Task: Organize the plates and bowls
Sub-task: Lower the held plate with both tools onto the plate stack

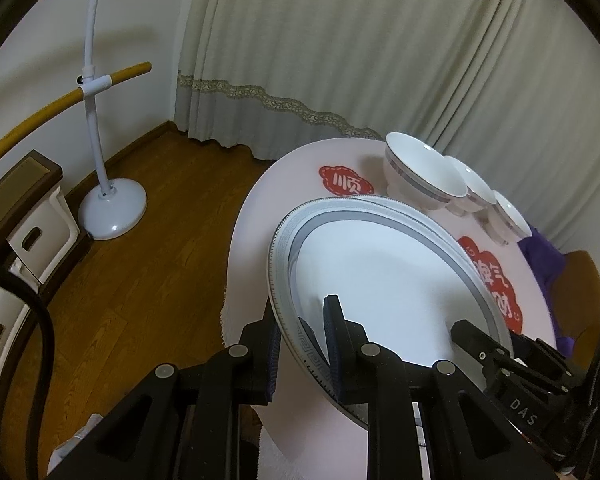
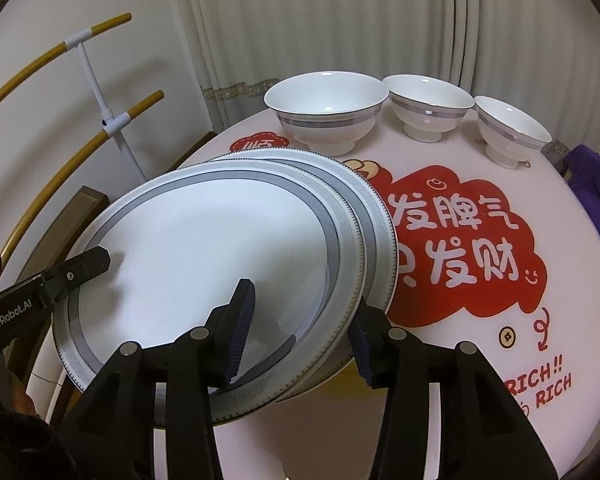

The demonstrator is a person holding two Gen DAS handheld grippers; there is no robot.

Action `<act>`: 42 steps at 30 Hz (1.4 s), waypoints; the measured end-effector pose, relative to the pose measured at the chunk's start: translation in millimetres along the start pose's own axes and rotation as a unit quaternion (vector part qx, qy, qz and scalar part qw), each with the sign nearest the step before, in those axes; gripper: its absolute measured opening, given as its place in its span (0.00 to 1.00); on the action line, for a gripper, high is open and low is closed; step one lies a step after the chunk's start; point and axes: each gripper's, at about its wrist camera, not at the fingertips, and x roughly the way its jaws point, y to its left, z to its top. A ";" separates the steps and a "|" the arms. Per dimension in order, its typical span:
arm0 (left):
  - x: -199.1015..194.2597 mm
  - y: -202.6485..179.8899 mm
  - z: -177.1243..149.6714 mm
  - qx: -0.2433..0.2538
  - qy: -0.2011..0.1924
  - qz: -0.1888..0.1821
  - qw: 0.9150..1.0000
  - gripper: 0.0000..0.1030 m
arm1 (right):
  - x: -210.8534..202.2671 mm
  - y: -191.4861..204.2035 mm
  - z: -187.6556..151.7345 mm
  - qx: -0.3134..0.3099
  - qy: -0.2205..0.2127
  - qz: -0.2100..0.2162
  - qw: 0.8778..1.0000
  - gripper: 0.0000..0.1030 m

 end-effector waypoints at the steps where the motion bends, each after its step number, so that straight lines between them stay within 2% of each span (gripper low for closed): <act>1: 0.1 0.2 0.4 0.001 0.000 0.000 1.000 0.17 | -0.2 0.3 0.0 0.000 0.001 0.001 1.000 0.46; 4: 1.1 -0.3 0.6 0.004 -0.001 0.001 1.000 0.17 | -0.8 0.1 -0.4 0.000 0.004 0.006 1.000 0.47; 8: 2.6 -0.9 0.3 0.008 0.000 0.001 1.000 0.16 | -0.8 6.0 -2.6 -0.014 0.007 0.021 1.000 0.61; 10: 3.7 0.4 1.4 0.002 0.000 -0.005 1.000 0.16 | -1.3 7.8 -3.5 -0.017 0.006 0.024 1.000 0.63; 17: 3.4 4.1 3.1 -0.005 0.001 -0.006 1.000 0.15 | -8.7 3.5 -7.6 -0.006 -0.003 0.038 0.999 0.62; 31: -2.6 -2.6 3.5 0.002 0.000 -0.004 1.000 0.12 | -19.8 10.0 -16.3 -0.021 -0.018 -0.002 1.000 0.69; 42: -2.1 -3.0 1.9 0.000 0.003 -0.002 1.000 0.13 | -24.7 14.8 -19.7 -0.023 -0.024 -0.004 0.999 0.71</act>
